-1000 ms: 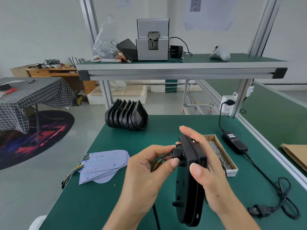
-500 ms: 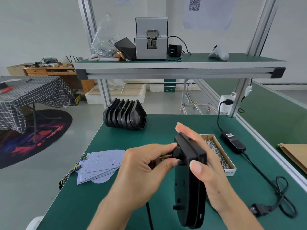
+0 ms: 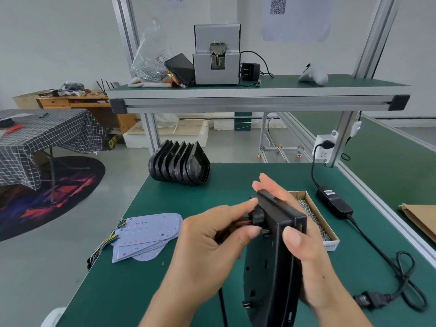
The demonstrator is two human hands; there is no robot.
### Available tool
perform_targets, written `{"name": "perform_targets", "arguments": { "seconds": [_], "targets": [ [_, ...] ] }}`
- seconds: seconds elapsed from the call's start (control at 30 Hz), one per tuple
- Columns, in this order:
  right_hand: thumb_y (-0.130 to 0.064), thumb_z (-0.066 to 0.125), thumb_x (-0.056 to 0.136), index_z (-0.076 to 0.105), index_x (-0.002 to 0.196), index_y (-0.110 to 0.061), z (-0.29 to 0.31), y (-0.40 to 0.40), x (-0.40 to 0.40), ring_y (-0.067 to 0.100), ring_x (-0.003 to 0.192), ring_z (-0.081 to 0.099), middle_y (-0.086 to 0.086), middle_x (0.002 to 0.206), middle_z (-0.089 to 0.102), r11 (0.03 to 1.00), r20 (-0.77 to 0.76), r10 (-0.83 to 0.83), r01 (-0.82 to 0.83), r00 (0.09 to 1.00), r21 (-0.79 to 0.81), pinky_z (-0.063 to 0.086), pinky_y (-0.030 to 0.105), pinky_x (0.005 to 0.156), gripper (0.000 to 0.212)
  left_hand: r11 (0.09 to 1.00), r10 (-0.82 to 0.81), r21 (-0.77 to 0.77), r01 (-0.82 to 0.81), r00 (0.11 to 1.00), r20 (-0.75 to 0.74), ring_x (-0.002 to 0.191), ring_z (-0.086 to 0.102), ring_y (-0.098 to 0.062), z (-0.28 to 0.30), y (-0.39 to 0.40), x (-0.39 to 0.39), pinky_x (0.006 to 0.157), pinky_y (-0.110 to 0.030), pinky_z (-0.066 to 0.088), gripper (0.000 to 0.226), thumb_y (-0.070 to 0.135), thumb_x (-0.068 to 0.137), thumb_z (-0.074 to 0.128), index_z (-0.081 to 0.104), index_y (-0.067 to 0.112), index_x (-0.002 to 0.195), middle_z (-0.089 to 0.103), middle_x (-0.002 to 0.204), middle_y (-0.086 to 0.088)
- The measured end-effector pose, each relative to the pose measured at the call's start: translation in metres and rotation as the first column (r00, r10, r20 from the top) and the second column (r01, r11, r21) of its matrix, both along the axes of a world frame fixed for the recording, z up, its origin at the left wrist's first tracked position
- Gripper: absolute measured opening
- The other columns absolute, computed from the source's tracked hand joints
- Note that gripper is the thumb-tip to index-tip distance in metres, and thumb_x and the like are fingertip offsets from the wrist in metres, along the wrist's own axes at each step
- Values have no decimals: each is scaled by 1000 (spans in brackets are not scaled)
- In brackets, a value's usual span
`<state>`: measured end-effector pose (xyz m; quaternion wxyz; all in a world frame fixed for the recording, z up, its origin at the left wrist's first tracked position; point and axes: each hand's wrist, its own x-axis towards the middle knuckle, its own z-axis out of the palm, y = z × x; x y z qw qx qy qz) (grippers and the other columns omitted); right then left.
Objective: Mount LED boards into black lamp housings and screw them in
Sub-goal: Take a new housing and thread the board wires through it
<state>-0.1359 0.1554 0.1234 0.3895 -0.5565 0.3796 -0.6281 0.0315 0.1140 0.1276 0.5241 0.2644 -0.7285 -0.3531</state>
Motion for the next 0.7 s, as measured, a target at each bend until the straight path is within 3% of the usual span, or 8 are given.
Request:
{"name": "perform_targets", "arguments": {
  "seconds": [0.07, 0.27, 0.47, 0.57, 0.7],
  "targets": [
    [-73, 78, 74, 53, 151, -32, 0, 1, -2, 43, 136, 54, 7, 148, 59, 1000, 37, -11, 11, 999, -5, 40, 75, 107, 91, 991, -56, 117, 69, 993, -105, 58, 57, -4, 0, 4, -3, 61, -16, 48, 34, 38, 86, 74, 75, 46, 119, 72, 76, 12],
    [-75, 76, 76, 47, 156, -29, -4, 2, -1, 54, 128, 54, 13, 146, 60, 1000, 30, -1, 1, 1000, 1, 37, 82, 102, 97, 997, -16, 76, 24, 994, -104, 53, 58, -7, 3, 7, -4, 58, -17, 48, 26, 34, 87, 75, 79, 38, 113, 72, 75, 8],
    [-75, 76, 75, 47, 155, -29, -6, 5, 3, 43, 119, 61, 13, 143, 62, 999, 47, 15, -16, 999, 28, 37, 84, 100, 97, 989, -73, 127, 80, 995, -62, 55, 60, -11, -1, 7, -2, 61, -24, 53, 21, 37, 88, 73, 76, 40, 109, 78, 89, 1],
    [-75, 75, 76, 48, 155, -32, -4, 4, 4, 49, 125, 58, 9, 145, 61, 999, 41, 1, -3, 999, 36, 40, 82, 99, 94, 989, -70, 129, 76, 996, -51, 55, 60, -11, 0, 5, -1, 61, -24, 53, 20, 36, 89, 73, 75, 39, 109, 78, 91, 0],
    [-73, 76, 77, 49, 154, -34, -5, 6, 4, 46, 125, 59, 4, 138, 66, 1000, 21, -8, 8, 1000, 10, 42, 80, 100, 91, 985, -83, 148, 91, 995, -59, 57, 60, -12, -1, 3, -3, 62, -25, 52, 20, 35, 89, 74, 76, 37, 108, 79, 93, -1]
  ]
}}
